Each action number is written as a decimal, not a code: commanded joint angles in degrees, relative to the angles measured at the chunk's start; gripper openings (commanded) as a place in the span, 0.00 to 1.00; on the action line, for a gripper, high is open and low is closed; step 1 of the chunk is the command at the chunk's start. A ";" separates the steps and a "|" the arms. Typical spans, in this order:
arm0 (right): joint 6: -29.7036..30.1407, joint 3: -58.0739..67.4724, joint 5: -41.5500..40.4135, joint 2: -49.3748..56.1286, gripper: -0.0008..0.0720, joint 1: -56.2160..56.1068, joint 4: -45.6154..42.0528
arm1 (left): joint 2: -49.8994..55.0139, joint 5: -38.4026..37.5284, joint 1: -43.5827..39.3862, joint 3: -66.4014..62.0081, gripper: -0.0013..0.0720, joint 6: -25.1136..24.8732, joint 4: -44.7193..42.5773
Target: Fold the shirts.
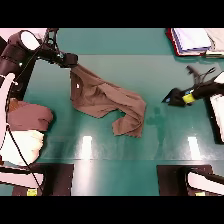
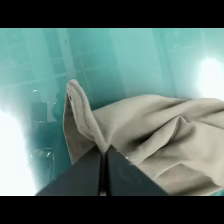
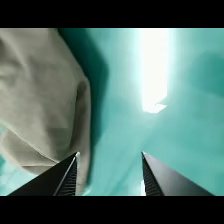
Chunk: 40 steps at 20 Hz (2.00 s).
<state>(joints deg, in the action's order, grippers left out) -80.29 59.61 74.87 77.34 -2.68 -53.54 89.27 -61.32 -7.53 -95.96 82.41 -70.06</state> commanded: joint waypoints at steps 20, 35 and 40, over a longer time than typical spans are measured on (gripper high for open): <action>-0.70 13.70 -5.79 -11.43 0.03 -3.61 -18.03 | -17.16 -1.66 0.02 -7.08 0.05 0.00 -1.53; -0.68 43.41 11.06 -30.73 0.03 3.65 -20.06 | -44.35 1.60 0.02 -19.08 0.05 3.10 3.58; -2.84 47.47 19.67 -18.75 0.03 0.61 -19.56 | -37.29 -13.11 0.02 -14.03 0.05 3.10 -1.46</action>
<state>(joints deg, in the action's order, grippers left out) -81.60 105.32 89.41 53.06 -0.12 -73.54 48.36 -65.23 -7.55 -112.68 85.25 -68.45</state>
